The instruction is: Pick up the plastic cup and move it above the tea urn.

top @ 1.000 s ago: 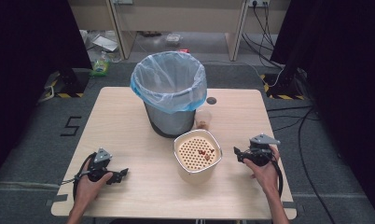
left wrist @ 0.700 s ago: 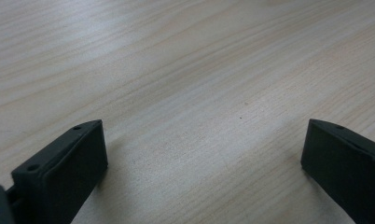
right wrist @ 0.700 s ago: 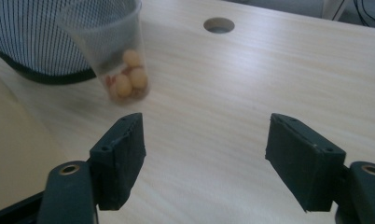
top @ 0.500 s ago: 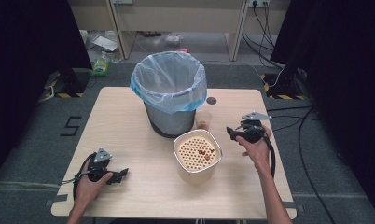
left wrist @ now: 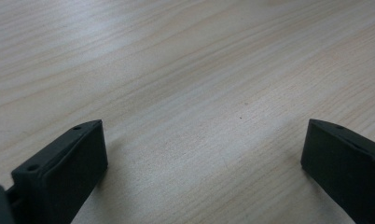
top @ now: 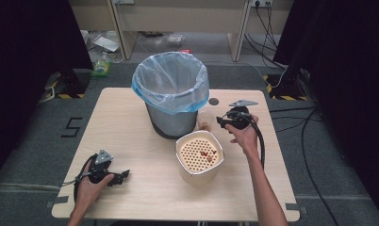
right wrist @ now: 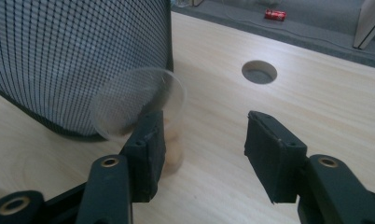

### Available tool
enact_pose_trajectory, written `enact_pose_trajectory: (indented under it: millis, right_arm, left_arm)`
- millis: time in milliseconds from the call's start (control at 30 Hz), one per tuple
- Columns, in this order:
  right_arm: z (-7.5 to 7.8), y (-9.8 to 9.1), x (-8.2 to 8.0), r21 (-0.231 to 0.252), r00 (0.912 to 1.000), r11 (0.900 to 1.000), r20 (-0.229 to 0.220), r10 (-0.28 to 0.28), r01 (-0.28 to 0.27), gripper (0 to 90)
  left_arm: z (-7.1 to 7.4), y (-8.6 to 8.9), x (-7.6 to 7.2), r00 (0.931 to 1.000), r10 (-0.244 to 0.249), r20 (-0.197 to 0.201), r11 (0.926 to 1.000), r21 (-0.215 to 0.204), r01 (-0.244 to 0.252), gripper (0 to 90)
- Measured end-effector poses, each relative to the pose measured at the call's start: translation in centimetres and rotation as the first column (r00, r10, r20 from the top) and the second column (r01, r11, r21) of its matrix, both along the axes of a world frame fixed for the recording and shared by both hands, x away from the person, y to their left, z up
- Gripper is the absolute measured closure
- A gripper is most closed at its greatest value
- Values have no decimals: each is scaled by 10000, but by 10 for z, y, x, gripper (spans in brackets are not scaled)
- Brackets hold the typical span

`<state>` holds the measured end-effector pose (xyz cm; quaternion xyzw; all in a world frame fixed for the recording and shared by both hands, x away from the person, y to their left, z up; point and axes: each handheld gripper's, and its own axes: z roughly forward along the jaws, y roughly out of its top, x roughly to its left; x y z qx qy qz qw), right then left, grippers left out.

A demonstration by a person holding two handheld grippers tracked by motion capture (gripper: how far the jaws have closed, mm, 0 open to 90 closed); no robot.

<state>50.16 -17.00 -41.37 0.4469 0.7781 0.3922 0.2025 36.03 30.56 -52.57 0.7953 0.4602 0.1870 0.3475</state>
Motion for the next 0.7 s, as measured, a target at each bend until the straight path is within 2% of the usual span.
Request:
enact_pose_trajectory:
  millis: [300,400,700]
  right_arm:
    - [1,21,16,-245,9994,9993,-200,285,-290,587]
    - [-5,27,24,-391,9983,9986,-479,325,-344,626]
    - [-14,37,38,-770,9946,9959,-951,405,-479,671]
  left_arm:
    - [0,0,0,10000,-1,0,10000,1,1,0]
    - [0,0,0,10000,0,0,10000,0,0,0]
    - [0,0,0,10000,1,1,10000,-2,-1,0]
